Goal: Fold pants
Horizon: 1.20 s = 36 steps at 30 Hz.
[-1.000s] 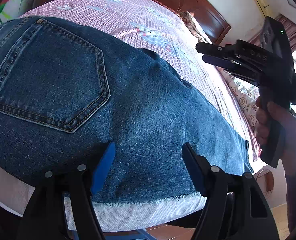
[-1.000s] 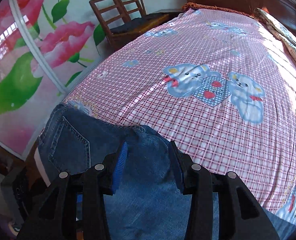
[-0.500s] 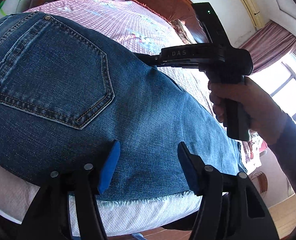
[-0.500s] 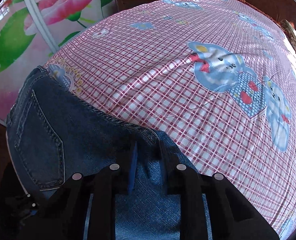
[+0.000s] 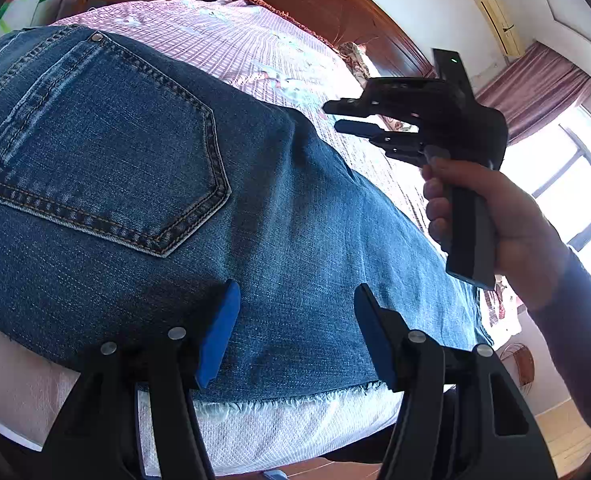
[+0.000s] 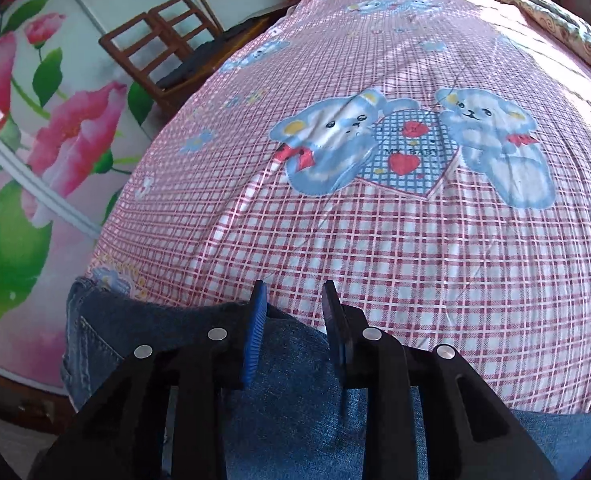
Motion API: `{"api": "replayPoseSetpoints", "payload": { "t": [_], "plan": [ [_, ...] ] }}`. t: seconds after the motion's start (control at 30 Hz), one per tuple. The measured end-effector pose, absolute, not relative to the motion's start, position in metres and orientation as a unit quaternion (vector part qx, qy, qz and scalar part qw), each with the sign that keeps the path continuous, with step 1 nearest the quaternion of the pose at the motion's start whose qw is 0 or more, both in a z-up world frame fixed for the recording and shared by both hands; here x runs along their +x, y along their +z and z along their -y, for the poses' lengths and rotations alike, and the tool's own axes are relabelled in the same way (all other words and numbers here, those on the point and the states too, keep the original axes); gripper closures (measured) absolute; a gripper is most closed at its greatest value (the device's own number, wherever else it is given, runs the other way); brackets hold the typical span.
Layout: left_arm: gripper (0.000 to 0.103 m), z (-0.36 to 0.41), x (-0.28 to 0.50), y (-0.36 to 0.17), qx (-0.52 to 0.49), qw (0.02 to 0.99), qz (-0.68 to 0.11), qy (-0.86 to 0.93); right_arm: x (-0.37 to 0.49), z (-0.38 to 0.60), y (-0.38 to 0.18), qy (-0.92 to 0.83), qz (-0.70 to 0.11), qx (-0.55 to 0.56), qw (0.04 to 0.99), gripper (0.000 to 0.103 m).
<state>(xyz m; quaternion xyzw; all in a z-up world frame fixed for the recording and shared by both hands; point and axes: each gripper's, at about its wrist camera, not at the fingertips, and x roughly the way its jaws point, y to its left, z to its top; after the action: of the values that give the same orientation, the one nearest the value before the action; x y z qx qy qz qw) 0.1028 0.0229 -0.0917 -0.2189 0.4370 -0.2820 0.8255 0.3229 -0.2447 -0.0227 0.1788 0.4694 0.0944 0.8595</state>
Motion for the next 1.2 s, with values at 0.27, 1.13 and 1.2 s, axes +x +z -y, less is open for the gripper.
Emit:
{"api": "replayPoseSetpoints", "payload": {
  "t": [0.27,1.13,1.2],
  "plan": [
    [0.044,-0.027,0.100,-0.093,-0.221,0.827,-0.436,-0.278,0.257,0.276,-0.072,0.141,-0.477,0.322,0.806,0.079],
    [0.044,-0.012,0.098,-0.085,-0.213,0.835,-0.444,-0.246,-0.123,0.547,-0.112,-0.136,-0.132,0.652,0.734,0.069],
    [0.044,-0.010,0.098,-0.085,-0.209,0.837,-0.444,-0.243,-0.119,0.547,-0.118,-0.134,-0.128,0.658,0.729,0.069]
  ]
}}
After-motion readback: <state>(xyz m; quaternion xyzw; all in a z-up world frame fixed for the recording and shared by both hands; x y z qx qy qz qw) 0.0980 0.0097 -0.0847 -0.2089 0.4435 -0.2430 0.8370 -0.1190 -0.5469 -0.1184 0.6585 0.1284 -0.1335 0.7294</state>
